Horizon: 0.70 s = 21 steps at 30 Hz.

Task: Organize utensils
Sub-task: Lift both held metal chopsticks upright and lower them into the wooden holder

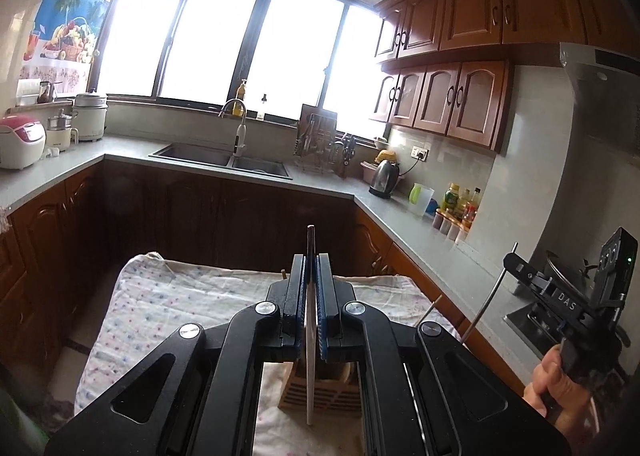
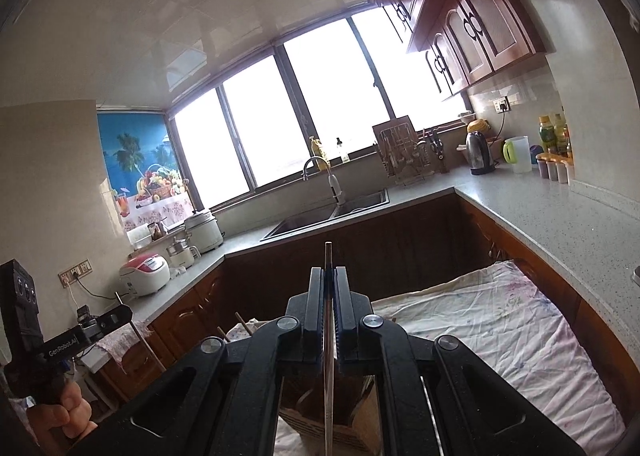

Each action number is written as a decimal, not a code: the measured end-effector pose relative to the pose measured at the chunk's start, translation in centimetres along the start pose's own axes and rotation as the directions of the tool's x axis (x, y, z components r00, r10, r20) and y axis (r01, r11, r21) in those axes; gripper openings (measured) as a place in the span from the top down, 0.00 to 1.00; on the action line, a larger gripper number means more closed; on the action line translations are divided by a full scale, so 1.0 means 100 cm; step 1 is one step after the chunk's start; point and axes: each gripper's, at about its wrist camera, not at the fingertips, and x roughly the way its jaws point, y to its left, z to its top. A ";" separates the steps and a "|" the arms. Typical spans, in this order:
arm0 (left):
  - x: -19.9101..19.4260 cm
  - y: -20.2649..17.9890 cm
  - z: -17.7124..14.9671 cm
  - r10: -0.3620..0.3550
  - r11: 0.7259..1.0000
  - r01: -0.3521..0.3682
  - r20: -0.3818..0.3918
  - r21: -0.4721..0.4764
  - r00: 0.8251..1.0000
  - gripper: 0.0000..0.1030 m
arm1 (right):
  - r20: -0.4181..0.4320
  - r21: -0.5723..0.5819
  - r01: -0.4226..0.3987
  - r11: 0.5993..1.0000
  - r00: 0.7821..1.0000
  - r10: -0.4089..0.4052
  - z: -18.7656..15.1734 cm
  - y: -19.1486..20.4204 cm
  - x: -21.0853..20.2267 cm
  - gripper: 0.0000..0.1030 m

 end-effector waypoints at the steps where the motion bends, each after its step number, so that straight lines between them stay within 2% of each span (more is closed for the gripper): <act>1: 0.004 -0.001 0.003 0.001 1.000 0.000 0.006 -0.003 1.000 0.96 | 0.008 -0.001 0.002 1.000 1.000 -0.002 0.002 -0.001 0.002 0.96; 8: 0.035 0.002 0.012 0.000 0.999 0.002 0.035 -0.045 0.999 0.96 | 0.040 0.006 0.006 1.000 0.999 -0.006 0.009 -0.006 0.021 0.96; 12: 0.053 0.004 0.011 0.028 0.998 -0.026 0.048 -0.055 0.998 0.96 | 0.060 0.003 0.012 1.000 0.998 -0.012 0.008 -0.009 0.030 0.96; 18: 0.074 0.006 -0.006 0.056 0.996 -0.052 0.056 -0.069 0.997 0.96 | 0.068 -0.005 0.024 1.000 0.997 -0.024 -0.003 -0.014 0.046 0.96; 21: 0.084 0.010 -0.021 0.065 0.994 -0.062 0.027 -0.091 0.998 0.96 | 0.065 -0.001 0.026 1.000 0.998 -0.026 -0.016 -0.017 0.053 0.96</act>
